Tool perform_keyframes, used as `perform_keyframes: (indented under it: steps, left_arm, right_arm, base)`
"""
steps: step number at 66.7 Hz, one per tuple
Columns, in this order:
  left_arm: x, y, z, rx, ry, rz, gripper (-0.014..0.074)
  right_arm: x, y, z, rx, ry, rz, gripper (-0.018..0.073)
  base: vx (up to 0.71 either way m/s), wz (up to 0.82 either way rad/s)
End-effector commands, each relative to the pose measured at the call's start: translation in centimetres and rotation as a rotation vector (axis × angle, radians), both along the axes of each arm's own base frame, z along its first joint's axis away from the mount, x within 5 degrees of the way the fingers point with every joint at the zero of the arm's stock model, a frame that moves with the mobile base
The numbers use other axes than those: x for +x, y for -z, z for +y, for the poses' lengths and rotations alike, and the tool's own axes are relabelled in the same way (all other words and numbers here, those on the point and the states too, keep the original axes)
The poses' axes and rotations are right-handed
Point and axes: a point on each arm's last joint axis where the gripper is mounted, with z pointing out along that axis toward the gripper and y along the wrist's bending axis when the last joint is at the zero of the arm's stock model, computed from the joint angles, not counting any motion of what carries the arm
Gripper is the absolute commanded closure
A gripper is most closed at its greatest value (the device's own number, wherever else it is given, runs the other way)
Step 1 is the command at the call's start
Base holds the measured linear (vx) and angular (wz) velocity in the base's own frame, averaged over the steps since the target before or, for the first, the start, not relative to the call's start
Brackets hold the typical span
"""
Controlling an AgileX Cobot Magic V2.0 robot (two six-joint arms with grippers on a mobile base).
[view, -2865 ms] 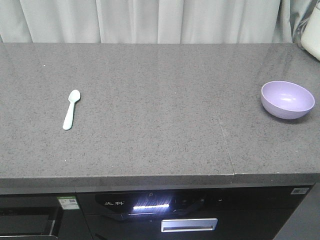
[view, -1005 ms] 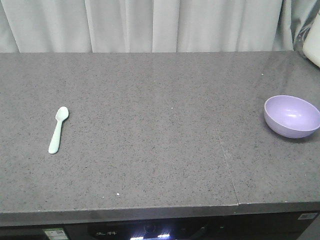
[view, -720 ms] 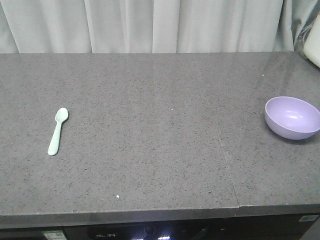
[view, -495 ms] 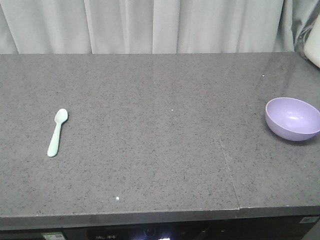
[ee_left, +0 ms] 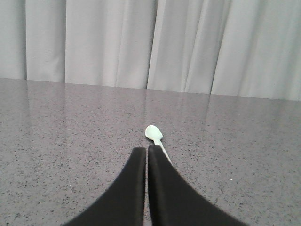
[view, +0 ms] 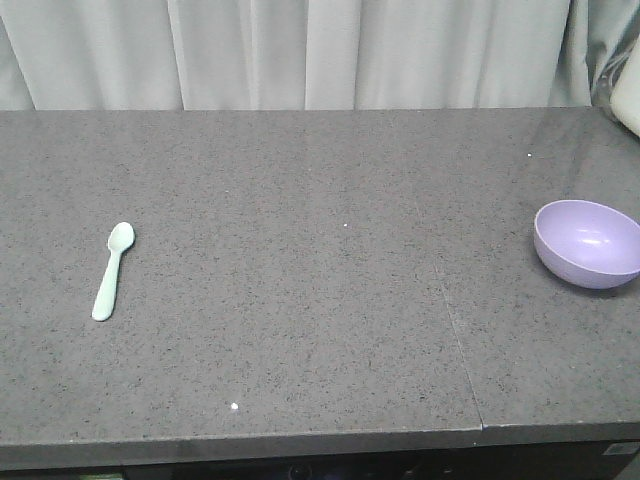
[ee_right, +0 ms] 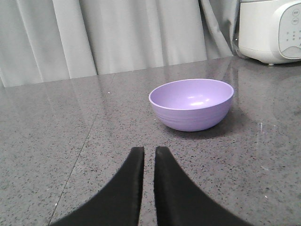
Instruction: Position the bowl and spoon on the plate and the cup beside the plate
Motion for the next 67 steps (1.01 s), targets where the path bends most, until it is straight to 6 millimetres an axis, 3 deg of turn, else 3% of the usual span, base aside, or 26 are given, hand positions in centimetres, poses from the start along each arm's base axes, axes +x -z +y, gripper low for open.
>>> perform_keyframes:
  steps: [1, 67]
  left_arm:
    - [-0.03, 0.26, -0.15, -0.016, 0.018, -0.060, 0.0602]
    - [-0.03, 0.26, -0.15, -0.016, 0.018, -0.060, 0.0602]
  right_arm:
    - [0.00, -0.13, 0.18, -0.011, -0.019, -0.064, 0.0489]
    - [0.00, -0.13, 0.18, -0.011, -0.019, -0.064, 0.0489]
  base:
    - [0.02, 0.00]
    - [0.01, 0.00]
